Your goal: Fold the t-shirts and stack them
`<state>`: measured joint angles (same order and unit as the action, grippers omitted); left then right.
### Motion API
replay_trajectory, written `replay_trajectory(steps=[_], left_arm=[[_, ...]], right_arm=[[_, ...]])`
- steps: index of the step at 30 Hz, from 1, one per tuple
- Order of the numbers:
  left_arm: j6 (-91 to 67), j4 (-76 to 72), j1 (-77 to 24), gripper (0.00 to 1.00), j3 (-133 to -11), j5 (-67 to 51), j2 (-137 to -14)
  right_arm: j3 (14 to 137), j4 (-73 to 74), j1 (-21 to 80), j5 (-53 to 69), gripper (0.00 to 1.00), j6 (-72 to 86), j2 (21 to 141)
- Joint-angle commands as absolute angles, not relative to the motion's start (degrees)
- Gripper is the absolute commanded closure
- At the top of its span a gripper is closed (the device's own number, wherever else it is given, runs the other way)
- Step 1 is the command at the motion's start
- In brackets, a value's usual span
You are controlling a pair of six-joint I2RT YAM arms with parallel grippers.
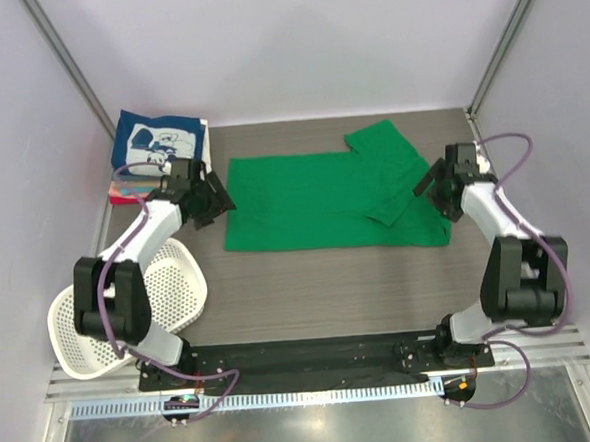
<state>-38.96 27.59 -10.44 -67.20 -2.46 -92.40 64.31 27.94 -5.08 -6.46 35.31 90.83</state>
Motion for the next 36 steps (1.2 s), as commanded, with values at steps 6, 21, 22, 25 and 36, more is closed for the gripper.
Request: replay_trajectory(steps=[6,21,22,25,36], left_arm=[[-43.6,19.1,-13.1,0.32,-50.2,-4.3,-83.3],[-47.5,9.6,-13.1,0.41,-44.3,-3.6,-90.2],[-47.9,9.4,-13.1,0.42,-44.4,-3.4,-90.6],[-48.2,8.4,-13.1,0.58,-44.7,-3.2,-92.4],[-50.6,13.0,-13.2,1.00,-49.9,1.7,-82.0]], right_arm=[[42.0,22.9,-6.1,-4.0,0.24,40.3,69.0],[37.4,14.2,-14.2,2.7,0.47,39.1,80.3],[36.8,13.8,-14.3,2.6,0.47,38.9,81.0],[35.6,12.0,-14.8,2.5,0.53,39.5,82.2],[48.9,16.3,-15.2,0.7,0.99,39.1,75.3]])
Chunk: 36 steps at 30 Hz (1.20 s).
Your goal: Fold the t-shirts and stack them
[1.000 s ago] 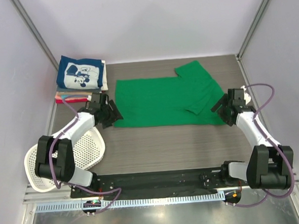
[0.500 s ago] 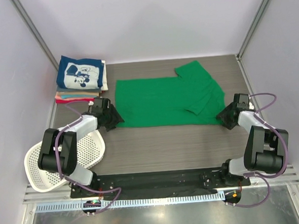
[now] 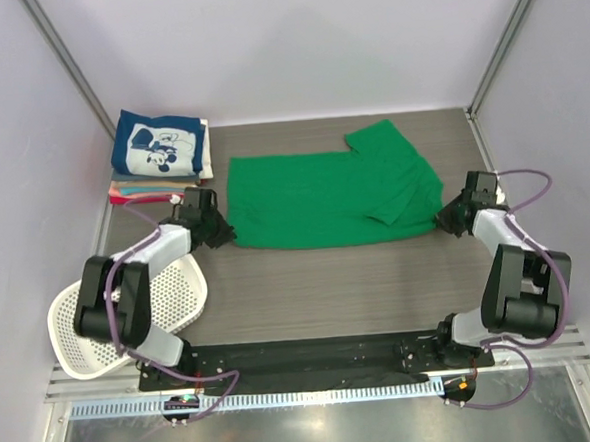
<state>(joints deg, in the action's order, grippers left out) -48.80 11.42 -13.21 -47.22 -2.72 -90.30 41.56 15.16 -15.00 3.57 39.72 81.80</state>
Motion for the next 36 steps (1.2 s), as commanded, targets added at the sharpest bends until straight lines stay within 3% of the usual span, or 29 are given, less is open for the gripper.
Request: replay_trajectory(steps=[1,9,17,19,22,23,24,26,27,30,32,36], left_arm=[[-51.0,14.0,-13.2,1.00,-49.4,4.0,-80.0],[-55.8,14.9,-13.4,1.00,-33.8,0.4,-67.4],[-57.2,18.8,-14.3,1.00,-26.5,-2.4,-57.6],[-57.2,20.4,-14.4,1.00,-26.4,-2.5,-55.6],[-57.7,22.7,-14.6,0.96,-25.8,-3.5,-51.9],[-57.7,23.2,-14.7,0.90,-25.5,-3.9,-50.1],[-57.7,23.5,-14.7,0.76,-25.7,-4.1,-49.5],[-57.3,25.0,-14.7,0.63,-26.6,-4.6,-48.2],[-57.0,25.7,-14.8,0.54,-28.3,-4.4,-47.2],[-54.5,28.3,-14.8,0.47,-32.9,-3.1,-46.5],[-52.2,28.1,-14.7,0.44,-34.2,-2.4,-46.7],[-50.0,21.5,-14.8,0.44,-31.4,-1.5,-47.6]], right_arm=[[49.2,17.7,-15.3,-1.6,0.99,38.9,73.9],[35.2,23.0,-19.8,1.7,0.99,39.7,71.4],[32.3,26.8,-23.8,3.9,0.96,39.6,62.3],[31.8,28.5,-23.9,3.5,0.90,39.5,59.3],[31.9,31.6,-24.0,3.3,0.73,39.2,54.5],[32.1,32.4,-24.0,3.8,0.52,39.3,53.6],[32.9,32.8,-24.0,4.0,0.42,39.9,52.5],[33.7,33.2,-23.9,5.1,0.27,40.8,51.8],[35.0,32.6,-24.0,7.1,0.25,41.2,51.6],[39.2,27.1,-23.2,11.1,0.24,40.3,52.4],[42.6,22.3,-21.5,12.3,0.22,37.7,56.4],[61.8,22.8,-9.4,7.9,0.22,32.3,72.7]])
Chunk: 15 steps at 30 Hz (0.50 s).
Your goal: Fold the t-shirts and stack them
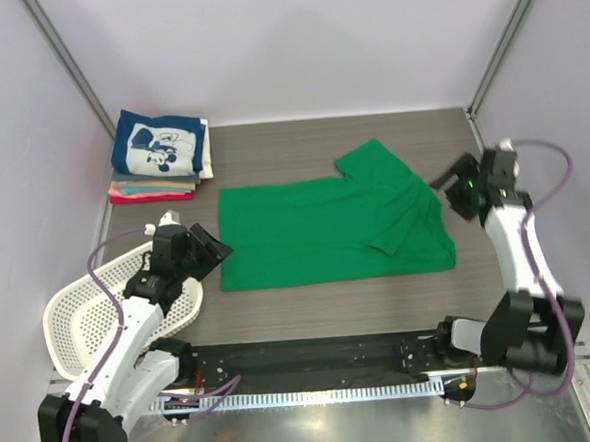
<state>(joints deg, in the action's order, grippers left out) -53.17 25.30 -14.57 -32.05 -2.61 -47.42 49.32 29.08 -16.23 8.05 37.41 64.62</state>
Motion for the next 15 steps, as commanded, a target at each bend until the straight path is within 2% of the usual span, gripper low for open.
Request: replay_trajectory(steps=[1,2,7,11,15], left_arm=[[-50.1,19.0,-14.8,0.44,-29.9,-1.8,-48.9],[-50.0,18.0,-14.9,0.44,-29.6,-1.9,-49.7],[-46.9,10.3,-14.9,0.44,-27.8,-4.9,-55.1],[-47.3,0.8,-15.0,0.44,-21.0,-7.2,-56.5],[-47.6,-6.1,-15.0,0.46,-18.4,-8.0,-58.4]], right_arm=[[65.5,23.5,-7.3,4.8,0.22,31.6,76.0],[69.0,24.1,-5.7,4.5,0.23,30.5,83.6],[95.1,26.7,2.2,1.7,0.25,24.0,106.0],[115.0,29.8,3.3,-1.3,0.29,19.6,122.3],[125.4,30.1,5.0,-5.0,0.29,15.8,135.5]])
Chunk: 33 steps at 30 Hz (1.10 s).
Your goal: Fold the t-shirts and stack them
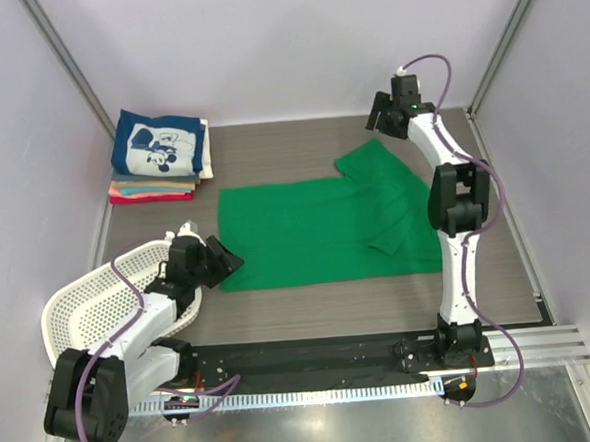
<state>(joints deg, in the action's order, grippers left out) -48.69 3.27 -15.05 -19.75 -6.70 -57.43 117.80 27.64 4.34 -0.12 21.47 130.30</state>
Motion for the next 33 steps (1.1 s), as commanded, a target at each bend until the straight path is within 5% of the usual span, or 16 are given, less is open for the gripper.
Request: replay_trajectory(steps=[1,13,23,26,29,33], left_arm=[[-47.5,-6.8,-15.0,0.47,-18.1,-8.3,-58.7],[-48.4,-9.1,-14.9,0.51,-17.8,-8.1,-62.5],[-45.3,11.6,-15.0,0.46,-34.1,5.9,-59.8],[-42.8,12.3,-14.4,0.42,-38.5,9.0,-64.4],[-43.1,12.0,-13.0,0.42,-45.2,8.4,-72.6],[-42.4,10.5,-12.7,0.41,-55.6,9.2,-82.8]], right_arm=[[127.3,30.7,5.2,-5.9,0.29,15.2,137.4],[139.2,30.6,6.7,-9.0,0.37,13.6,151.7],[135.3,28.8,8.1,-6.7,0.65,14.9,151.4],[134.2,28.6,8.1,-6.1,0.88,15.4,151.4],[132.9,27.8,8.1,-5.7,0.98,15.9,151.0],[127.9,24.5,8.2,-6.0,0.99,16.4,148.6]])
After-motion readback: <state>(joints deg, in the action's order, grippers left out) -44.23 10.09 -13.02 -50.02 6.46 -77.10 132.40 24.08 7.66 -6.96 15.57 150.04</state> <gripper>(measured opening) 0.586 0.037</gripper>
